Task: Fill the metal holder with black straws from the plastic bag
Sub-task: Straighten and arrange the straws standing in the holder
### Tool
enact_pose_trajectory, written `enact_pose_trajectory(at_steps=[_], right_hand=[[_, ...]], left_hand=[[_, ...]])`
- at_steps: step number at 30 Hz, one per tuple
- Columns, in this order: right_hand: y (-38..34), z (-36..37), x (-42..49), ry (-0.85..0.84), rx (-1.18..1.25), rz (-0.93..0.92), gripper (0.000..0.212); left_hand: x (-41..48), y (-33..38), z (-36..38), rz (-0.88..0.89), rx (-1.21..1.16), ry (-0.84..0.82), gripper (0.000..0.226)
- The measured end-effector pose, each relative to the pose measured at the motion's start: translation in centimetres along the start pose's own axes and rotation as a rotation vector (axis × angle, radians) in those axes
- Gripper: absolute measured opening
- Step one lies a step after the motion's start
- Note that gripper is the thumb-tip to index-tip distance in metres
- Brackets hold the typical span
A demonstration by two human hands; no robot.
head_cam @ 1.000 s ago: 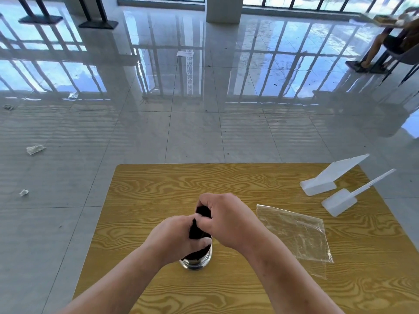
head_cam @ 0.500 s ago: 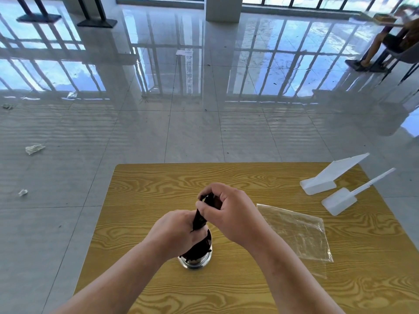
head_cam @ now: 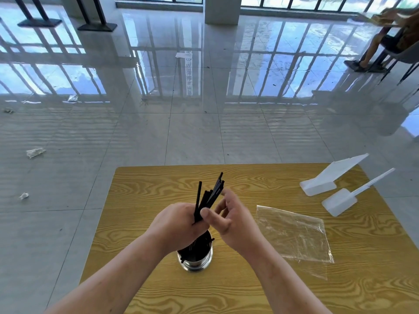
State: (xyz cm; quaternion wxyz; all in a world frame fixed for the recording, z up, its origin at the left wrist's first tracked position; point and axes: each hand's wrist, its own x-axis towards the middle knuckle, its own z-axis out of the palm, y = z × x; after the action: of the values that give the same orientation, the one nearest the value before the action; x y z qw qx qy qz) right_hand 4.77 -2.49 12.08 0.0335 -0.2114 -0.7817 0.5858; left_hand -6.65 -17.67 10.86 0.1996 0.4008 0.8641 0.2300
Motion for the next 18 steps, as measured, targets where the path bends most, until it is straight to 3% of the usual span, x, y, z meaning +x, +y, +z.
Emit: enact_pose_trajectory(at_steps=[3, 7, 11, 15, 18], right_hand=[[0.2, 0.9, 0.2, -0.062, -0.043, 0.060, 0.063], [-0.3, 1.9, 0.6, 0.006, 0.041, 0.078, 0.048], [-0.9, 2.4, 0.6, 0.021, 0.025, 0.031, 0.028], [-1.2, 2.9, 0.3, 0.054, 0.052, -0.036, 0.023], [-1.5, 3.0, 0.3, 0.103, 0.180, -0.011, 0.030]], left_hand=[[-0.2, 1.1, -0.6, 0.006, 0.014, -0.036, 0.019], [-0.4, 1.7, -1.0, -0.030, 0.003, -0.036, 0.026], [-0.5, 1.4, -0.8, -0.022, 0.021, 0.011, 0.007], [-0.4, 1.5, -0.5, 0.019, 0.068, 0.094, 0.035], [-0.3, 1.8, -0.4, 0.045, 0.052, 0.172, 0.037]])
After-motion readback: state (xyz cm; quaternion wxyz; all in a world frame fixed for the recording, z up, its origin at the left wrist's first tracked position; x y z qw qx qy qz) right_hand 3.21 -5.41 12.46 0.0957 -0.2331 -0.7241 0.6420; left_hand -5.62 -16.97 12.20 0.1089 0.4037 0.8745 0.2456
